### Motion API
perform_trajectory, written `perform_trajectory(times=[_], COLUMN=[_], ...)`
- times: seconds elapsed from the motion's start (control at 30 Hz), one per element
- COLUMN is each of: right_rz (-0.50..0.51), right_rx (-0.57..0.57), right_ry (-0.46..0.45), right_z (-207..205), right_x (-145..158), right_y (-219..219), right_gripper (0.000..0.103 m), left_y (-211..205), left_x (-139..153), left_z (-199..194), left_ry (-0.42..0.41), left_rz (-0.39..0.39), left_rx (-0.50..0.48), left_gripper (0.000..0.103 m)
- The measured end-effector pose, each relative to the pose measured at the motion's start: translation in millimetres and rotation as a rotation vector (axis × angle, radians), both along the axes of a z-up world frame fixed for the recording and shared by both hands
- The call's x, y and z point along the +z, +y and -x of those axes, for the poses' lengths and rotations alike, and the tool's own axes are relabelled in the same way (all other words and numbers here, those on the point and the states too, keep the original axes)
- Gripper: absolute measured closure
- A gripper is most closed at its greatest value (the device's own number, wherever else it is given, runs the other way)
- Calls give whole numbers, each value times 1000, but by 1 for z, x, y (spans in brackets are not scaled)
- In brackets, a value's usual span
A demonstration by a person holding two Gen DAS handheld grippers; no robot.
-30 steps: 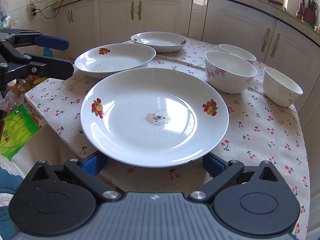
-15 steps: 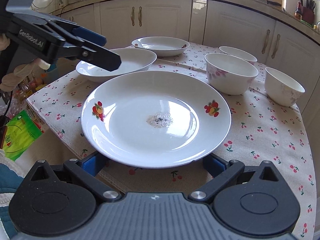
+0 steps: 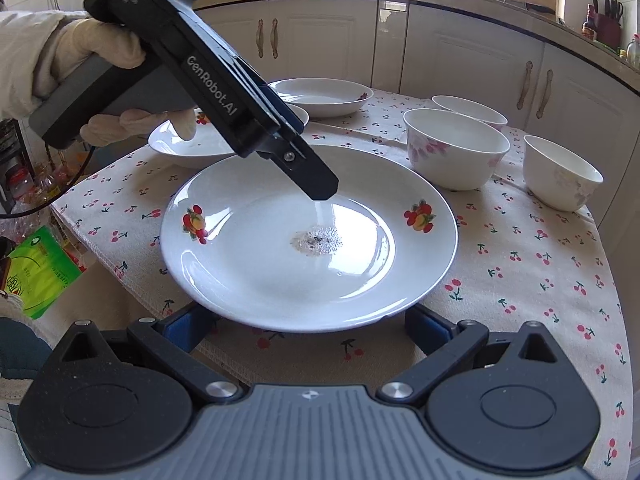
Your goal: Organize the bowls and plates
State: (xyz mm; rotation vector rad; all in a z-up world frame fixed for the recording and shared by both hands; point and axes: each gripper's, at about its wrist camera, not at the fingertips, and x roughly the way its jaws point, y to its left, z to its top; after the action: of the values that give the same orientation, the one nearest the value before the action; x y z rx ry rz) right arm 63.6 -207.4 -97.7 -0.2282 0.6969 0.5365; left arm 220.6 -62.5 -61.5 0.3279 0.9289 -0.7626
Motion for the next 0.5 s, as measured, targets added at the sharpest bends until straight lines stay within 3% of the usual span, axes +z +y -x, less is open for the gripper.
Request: perform_trajectory(times=[0.3, 0.5], right_rz=[-6, -6], right_rx=[-17, -23], right_ry=[-13, -16], right_z=[3, 3], right_x=[0, 0], right_y=[0, 0], right_gripper=[0, 0], left_y=[-14, -20], left_x=[-6, -7], left_z=[-27, -34], left_ry=[136, 144], left_rz=[-80, -107], left_rx=[-111, -134], left_gripper=[3, 3])
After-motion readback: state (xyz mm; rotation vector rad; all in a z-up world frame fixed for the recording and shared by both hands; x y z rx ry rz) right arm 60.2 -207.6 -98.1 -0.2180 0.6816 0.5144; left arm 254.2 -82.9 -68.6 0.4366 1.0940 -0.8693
